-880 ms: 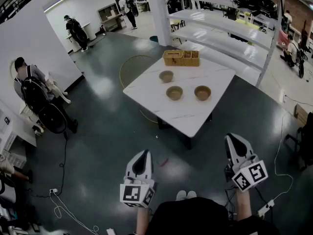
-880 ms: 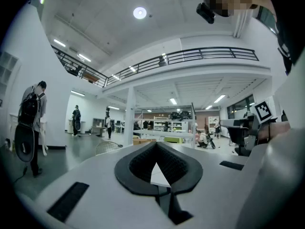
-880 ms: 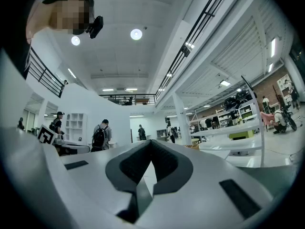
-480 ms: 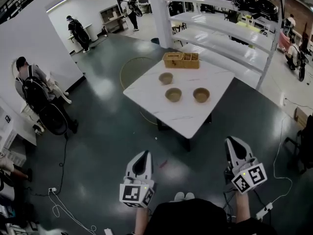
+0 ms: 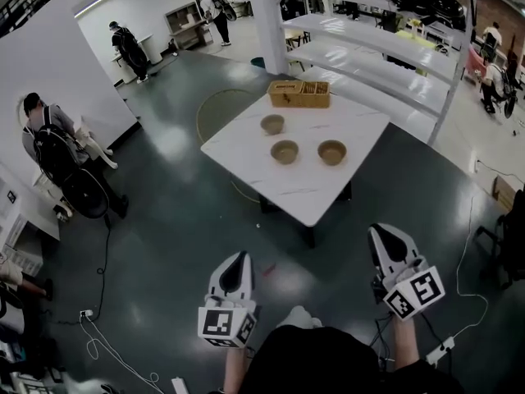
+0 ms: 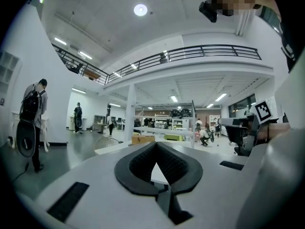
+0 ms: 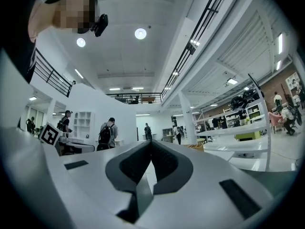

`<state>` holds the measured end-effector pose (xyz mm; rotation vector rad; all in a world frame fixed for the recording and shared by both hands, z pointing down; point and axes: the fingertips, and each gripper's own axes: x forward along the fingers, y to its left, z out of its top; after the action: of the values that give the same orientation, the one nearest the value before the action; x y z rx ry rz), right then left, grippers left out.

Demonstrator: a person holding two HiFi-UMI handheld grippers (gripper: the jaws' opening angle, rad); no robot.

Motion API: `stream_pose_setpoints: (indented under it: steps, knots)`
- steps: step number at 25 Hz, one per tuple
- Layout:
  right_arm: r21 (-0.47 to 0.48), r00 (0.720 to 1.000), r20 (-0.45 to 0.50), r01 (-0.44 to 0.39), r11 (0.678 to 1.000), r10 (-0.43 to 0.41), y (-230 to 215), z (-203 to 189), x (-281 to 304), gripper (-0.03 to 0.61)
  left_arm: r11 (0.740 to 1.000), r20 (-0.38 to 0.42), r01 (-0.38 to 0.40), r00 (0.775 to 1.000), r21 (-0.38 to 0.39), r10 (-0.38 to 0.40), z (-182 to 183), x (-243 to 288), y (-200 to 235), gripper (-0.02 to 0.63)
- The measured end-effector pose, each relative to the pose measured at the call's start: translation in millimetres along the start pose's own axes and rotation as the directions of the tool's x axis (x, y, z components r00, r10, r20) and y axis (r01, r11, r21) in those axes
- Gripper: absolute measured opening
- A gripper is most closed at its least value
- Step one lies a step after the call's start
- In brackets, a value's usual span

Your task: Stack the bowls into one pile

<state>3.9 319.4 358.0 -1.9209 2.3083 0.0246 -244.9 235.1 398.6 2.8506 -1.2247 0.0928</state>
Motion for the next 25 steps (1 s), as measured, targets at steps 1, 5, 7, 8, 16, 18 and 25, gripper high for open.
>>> stream_pose_setpoints:
  steps: [1,5,7,8,16,18,25]
  knots:
    - [-0.015,1.000,-0.006,-0.005,1.000,0.005,1.1,-0.5,1.1,0.014,1.000,-0.003,0.000,1.000,-0.001,0.000,-0.4,0.6,-0.7,0.015]
    - [-0.058,0.999,-0.030,-0.017,0.998,0.015,2.2,-3.6,8.9,0.014,1.000,-0.012,-0.004,1.000,-0.001,0.004,0.1,4.2,-2.1,0.015]
    - [-0.050,0.999,-0.033,-0.021,0.999,0.019,-0.1,-7.0,16.8,0.014,1.000,-0.016,-0.011,1.000,-0.005,0.011,-1.9,8.5,1.1,0.014]
    - [-0.046,0.999,-0.033,-0.022,0.999,0.021,-1.9,-8.9,21.3,0.014,1.000,-0.018,-0.016,1.000,-0.006,0.016,-3.6,11.4,3.9,0.014]
    - [-0.026,0.999,-0.037,-0.021,0.999,0.021,-30.9,-22.4,70.9,0.014,0.998,-0.023,-0.059,0.998,-0.033,0.058,-13.7,56.9,38.5,0.015]
    - [-0.025,0.999,-0.034,-0.020,1.000,0.019,-41.7,-25.8,86.1,0.014,0.997,-0.023,-0.062,0.998,-0.042,0.061,-14.5,74.8,46.9,0.015]
    - [-0.085,0.998,-0.032,-0.053,0.995,0.051,-70.5,-31.0,151.5,0.014,0.997,-0.037,-0.065,0.997,-0.051,0.063,-13.2,138.1,78.4,0.015]
